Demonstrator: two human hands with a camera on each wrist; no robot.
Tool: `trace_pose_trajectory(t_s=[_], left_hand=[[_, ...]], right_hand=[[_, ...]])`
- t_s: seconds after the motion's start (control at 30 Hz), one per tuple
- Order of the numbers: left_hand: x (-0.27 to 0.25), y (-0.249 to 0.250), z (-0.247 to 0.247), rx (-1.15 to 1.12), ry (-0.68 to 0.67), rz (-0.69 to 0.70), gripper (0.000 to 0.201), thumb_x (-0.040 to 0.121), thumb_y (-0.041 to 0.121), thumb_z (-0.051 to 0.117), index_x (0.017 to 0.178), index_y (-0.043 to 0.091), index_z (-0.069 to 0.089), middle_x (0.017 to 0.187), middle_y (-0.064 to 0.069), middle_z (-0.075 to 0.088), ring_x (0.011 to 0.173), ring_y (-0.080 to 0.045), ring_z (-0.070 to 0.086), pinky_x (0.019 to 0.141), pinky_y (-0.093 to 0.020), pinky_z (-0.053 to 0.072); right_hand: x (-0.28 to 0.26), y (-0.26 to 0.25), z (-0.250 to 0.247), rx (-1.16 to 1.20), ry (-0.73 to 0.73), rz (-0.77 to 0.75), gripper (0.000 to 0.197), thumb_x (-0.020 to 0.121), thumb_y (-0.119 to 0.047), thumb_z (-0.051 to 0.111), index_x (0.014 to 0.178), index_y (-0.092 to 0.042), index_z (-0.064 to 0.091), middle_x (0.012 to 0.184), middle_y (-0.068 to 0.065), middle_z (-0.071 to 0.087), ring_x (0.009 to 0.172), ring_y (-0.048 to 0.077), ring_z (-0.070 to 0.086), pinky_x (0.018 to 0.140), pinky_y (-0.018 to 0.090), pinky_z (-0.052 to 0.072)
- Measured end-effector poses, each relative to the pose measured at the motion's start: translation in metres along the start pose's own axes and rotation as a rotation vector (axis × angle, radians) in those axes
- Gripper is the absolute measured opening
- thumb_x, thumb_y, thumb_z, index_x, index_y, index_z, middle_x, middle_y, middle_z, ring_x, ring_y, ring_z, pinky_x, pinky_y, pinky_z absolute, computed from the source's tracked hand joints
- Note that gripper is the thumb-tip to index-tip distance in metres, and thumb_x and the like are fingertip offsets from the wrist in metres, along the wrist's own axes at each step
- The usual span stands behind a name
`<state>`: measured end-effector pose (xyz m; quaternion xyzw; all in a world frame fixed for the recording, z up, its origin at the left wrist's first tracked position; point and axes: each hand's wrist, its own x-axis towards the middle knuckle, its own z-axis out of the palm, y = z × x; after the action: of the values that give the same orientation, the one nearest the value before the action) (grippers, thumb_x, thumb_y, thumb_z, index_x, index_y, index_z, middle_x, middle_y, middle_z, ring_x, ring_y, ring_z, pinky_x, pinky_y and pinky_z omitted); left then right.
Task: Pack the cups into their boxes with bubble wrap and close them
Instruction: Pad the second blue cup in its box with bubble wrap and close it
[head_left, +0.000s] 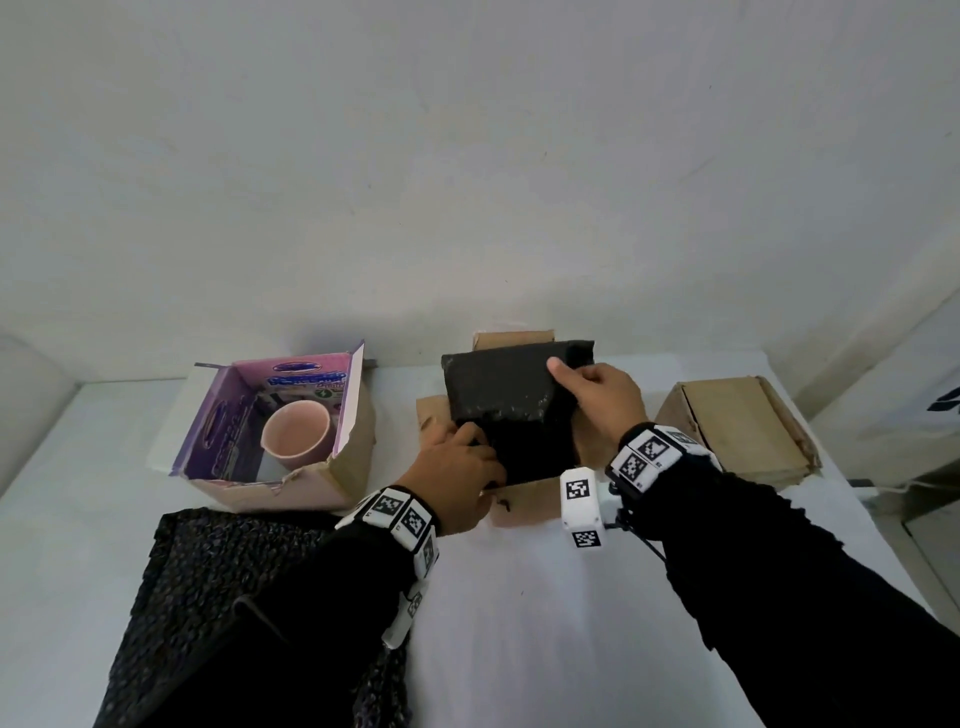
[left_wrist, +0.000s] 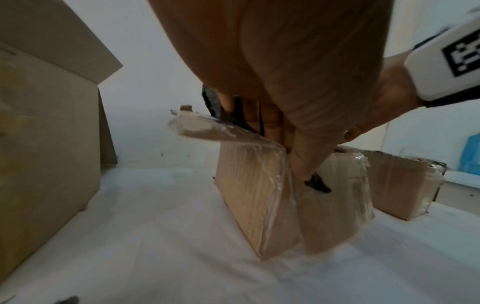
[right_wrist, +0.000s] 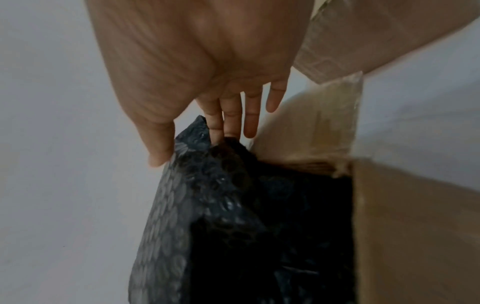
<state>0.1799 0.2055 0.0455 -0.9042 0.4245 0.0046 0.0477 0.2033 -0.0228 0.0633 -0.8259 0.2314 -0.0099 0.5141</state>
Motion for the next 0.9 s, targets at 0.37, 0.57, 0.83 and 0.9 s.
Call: trace_pose_trajectory(t_s=[0.37,0.57,0.83,0.9], left_hand=[[-0.015,-0.01,-0.003,-0.237,0.447,-0.123,0.038,0.084,0.058,0.053,0.086,0.021,0.06,0.094,0.003,0.056,0.093,-0.02,0.05,0.082,-0.036,0.038],[0.005,-0.019,-0.014,-0.952,0.502,-0.655,0.074,0.083,0.07,0.049,0.14,0.028,0.028,0.113,0.0,0.062,0.101,-0.018,0.062,0.089,-0.036,0.05],[0.029,-0.013,-0.017,-0.66,0.381,-0.677,0.036,0.083,0.033,0.07,0.109,0.026,0.046,0.102,0.003,0.057,0.088,-0.023,0.058,0.07,-0.031,0.044],[0.028,-0.011,-0.013,-0.508,0.229,-0.613,0.036,0.086,0.042,0.064,0.116,0.03,0.048,0.112,0.003,0.057,0.094,-0.023,0.06,0.077,-0.037,0.051]], right_hand=[[-0.003,-0.027,0.001,0.607,-0.276,-0.124,0.044,0.082,0.018,0.049,0.105,-0.018,0.059,0.096,0.005,0.068,0.093,0.023,0.063,0.083,0.034,0.051],[-0.01,-0.03,-0.005,0.797,-0.413,-0.104,0.043,0.084,0.018,0.047,0.11,-0.011,0.063,0.1,0.01,0.069,0.093,0.024,0.064,0.088,0.034,0.051],[-0.013,-0.005,0.008,0.099,0.191,-0.237,0.064,0.073,-0.013,0.079,0.119,-0.022,0.035,0.101,0.003,0.057,0.087,0.02,0.059,0.078,0.031,0.048],[-0.017,0.004,0.011,-0.087,0.2,-0.339,0.056,0.074,-0.013,0.077,0.114,-0.023,0.04,0.108,0.003,0.05,0.086,0.02,0.055,0.076,0.032,0.046]])
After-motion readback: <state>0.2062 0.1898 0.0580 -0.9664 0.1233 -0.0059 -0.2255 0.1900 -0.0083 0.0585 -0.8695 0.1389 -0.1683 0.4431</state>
